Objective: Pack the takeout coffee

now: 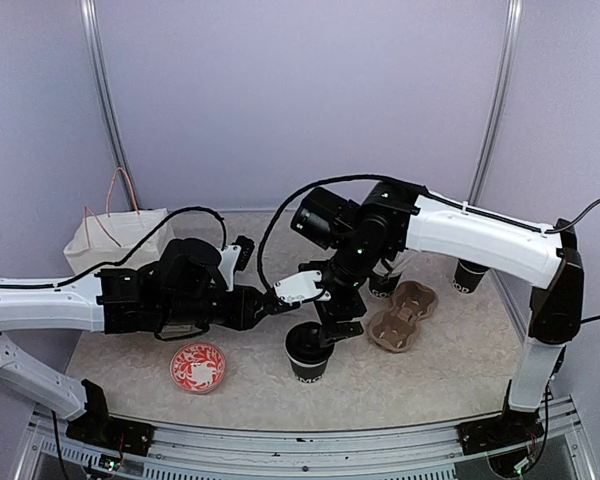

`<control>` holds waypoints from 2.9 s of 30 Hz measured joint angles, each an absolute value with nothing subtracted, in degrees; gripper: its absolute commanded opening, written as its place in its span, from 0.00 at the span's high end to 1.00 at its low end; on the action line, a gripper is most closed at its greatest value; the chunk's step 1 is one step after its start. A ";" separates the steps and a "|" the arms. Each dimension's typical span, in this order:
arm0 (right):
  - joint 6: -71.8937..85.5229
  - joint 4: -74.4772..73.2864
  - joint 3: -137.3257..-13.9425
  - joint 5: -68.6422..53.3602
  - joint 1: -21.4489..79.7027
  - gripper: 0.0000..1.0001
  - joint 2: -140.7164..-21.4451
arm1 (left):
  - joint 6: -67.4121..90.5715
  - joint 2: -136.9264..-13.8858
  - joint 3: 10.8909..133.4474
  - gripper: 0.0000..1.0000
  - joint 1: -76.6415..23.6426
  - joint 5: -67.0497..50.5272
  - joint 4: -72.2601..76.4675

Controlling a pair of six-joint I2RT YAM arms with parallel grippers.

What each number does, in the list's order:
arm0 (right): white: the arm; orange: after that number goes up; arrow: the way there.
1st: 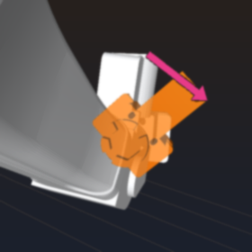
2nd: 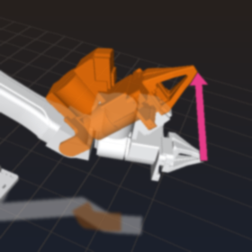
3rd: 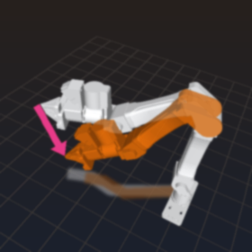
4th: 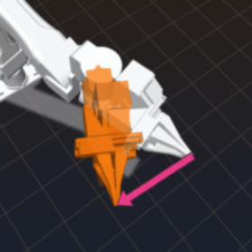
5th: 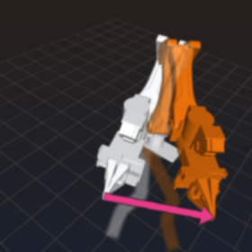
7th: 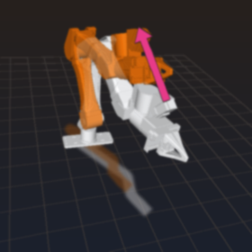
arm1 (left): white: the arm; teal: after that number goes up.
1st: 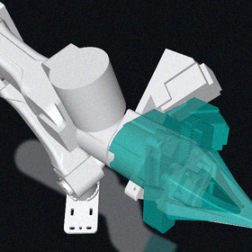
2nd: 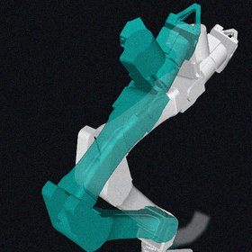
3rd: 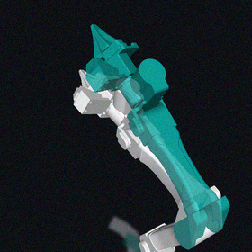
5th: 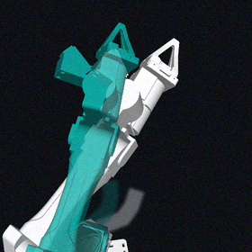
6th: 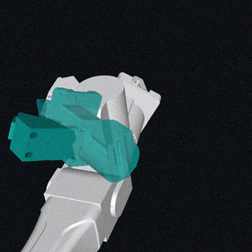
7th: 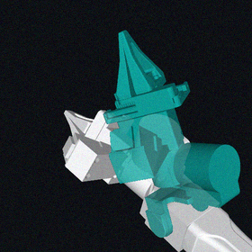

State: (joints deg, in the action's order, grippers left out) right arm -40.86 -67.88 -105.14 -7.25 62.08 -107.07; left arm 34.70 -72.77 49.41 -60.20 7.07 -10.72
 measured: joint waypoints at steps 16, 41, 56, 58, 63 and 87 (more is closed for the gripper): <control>-31.68 -52.45 -83.59 -13.34 49.04 0.10 -92.18 | 43.97 -75.64 62.50 0.50 -66.94 10.33 -26.26; -25.36 -45.84 -72.18 -27.92 47.11 0.37 -93.76 | 55.18 -82.91 56.16 0.48 -63.64 2.39 -17.32; -25.32 -45.54 -72.16 -29.95 47.11 0.38 -96.23 | 54.85 -85.45 54.02 0.63 -62.76 -3.99 -13.26; -25.19 -45.54 -72.16 -30.04 47.11 0.38 -96.23 | 54.83 -85.34 53.63 0.64 -62.52 -4.67 -12.53; -24.43 -45.56 -72.14 -30.61 47.11 0.38 -96.38 | 54.74 -85.34 52.93 0.67 -62.08 -6.13 -11.14; -19.55 -48.21 -74.54 -36.60 45.58 0.34 -103.85 | 50.70 -89.21 48.71 0.69 -60.82 -5.52 1.28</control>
